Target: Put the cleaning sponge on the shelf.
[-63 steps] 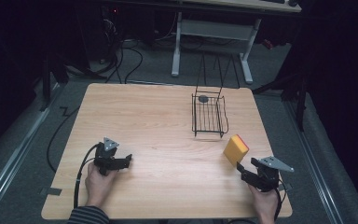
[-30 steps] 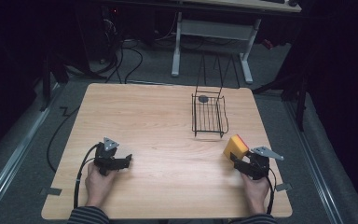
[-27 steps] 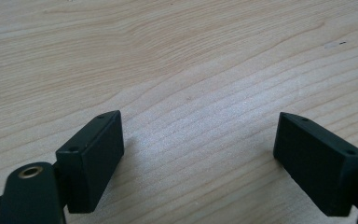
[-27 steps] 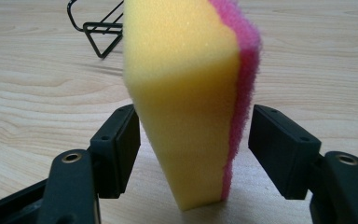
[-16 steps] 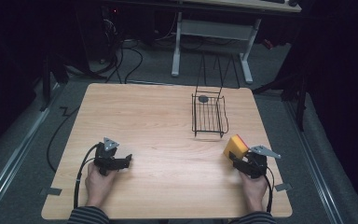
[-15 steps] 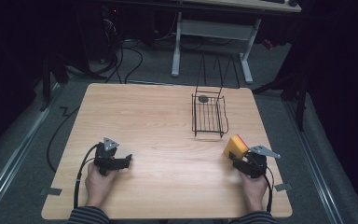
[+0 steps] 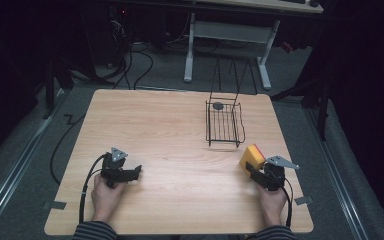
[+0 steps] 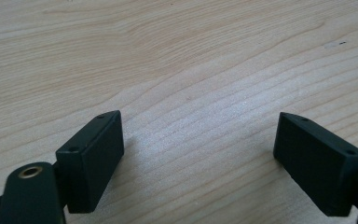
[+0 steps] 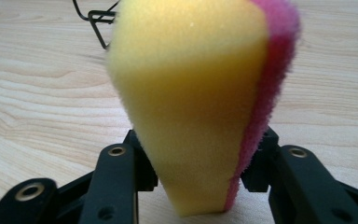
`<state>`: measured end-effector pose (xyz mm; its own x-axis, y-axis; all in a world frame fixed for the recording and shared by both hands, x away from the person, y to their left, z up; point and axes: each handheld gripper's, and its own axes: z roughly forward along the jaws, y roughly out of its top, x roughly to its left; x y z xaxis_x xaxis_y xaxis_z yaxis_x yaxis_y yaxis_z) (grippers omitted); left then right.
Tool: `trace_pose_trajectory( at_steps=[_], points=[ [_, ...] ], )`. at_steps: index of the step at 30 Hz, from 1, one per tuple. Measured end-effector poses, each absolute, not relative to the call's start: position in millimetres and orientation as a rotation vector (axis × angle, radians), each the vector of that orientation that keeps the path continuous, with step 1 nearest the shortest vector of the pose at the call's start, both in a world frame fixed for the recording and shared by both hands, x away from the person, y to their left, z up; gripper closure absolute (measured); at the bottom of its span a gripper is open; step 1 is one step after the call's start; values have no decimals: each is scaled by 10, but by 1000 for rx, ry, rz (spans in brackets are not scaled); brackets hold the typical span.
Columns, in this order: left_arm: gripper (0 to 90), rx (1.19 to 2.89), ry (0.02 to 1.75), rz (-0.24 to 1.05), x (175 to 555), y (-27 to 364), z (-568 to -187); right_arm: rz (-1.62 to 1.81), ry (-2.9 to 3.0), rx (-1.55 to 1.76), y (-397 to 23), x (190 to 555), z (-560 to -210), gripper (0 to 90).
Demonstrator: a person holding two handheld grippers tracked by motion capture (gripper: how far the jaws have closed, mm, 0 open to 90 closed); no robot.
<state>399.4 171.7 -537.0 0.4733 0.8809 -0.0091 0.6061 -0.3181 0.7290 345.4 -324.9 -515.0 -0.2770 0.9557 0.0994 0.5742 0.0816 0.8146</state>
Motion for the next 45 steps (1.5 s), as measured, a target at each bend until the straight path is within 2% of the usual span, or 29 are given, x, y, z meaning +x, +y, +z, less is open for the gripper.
trace_pose_trajectory(
  at_steps=[21, 45],
  points=[
    [166, 2044, 1228, 520, 3994, 1717, -5370, 1133, 1893, 1496, -3278, 3373, -5067, 603],
    [166, 2042, 1229, 519, 3993, 1716, -5370, 1186, 1920, 1399, -3197, 3274, -4762, 603]
  ],
)
